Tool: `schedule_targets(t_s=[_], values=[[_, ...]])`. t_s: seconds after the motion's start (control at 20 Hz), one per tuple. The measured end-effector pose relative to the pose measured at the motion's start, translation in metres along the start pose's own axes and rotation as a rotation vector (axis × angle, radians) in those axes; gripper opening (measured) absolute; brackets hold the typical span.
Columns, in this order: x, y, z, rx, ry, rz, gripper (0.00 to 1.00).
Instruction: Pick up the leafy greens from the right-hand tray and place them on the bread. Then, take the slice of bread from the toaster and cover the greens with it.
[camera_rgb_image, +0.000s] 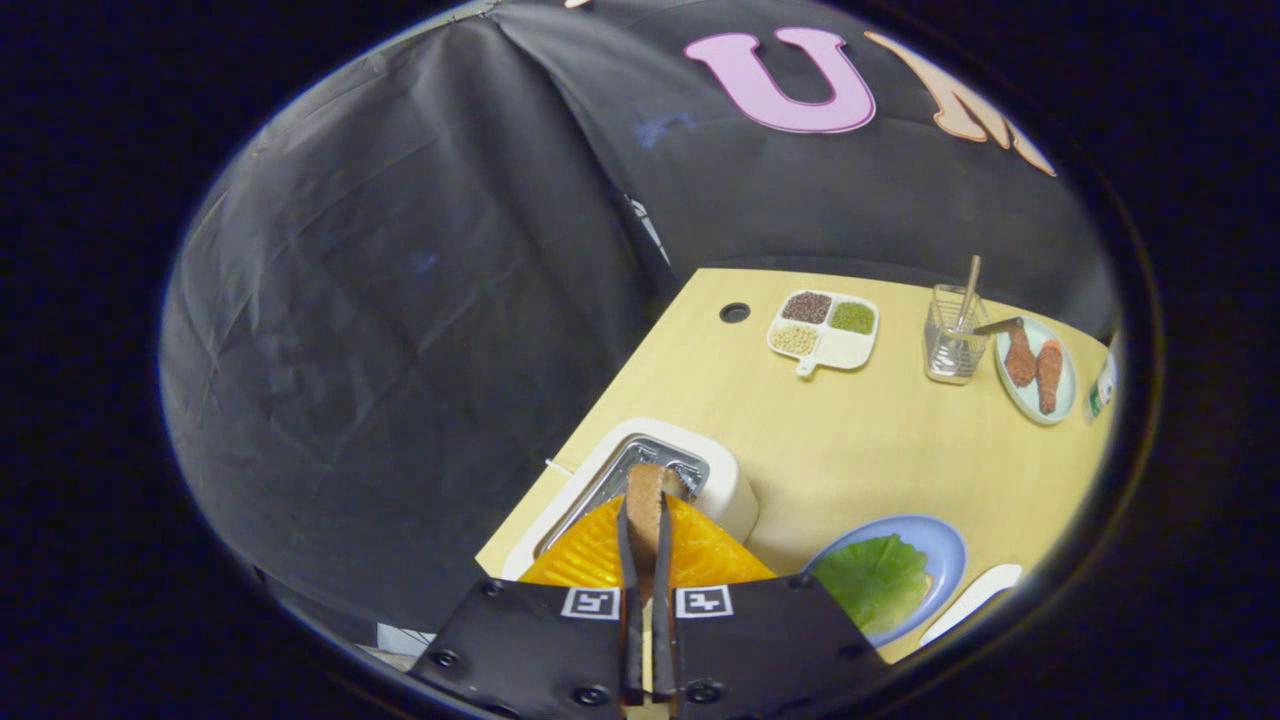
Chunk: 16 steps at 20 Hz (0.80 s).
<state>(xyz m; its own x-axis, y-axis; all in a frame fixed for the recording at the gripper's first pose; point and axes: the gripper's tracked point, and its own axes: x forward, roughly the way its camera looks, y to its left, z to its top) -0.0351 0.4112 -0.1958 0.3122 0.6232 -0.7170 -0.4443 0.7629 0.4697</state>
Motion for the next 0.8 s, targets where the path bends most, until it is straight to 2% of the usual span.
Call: schedule_targets(t_s=[0.55, 0.8], values=[[-0.046, -0.032, 0.018, 0.104, -0.105, 0.064, 0.06], [-0.066, -0.049, 0.018, 0.091, -0.141, 0.061, 0.06]])
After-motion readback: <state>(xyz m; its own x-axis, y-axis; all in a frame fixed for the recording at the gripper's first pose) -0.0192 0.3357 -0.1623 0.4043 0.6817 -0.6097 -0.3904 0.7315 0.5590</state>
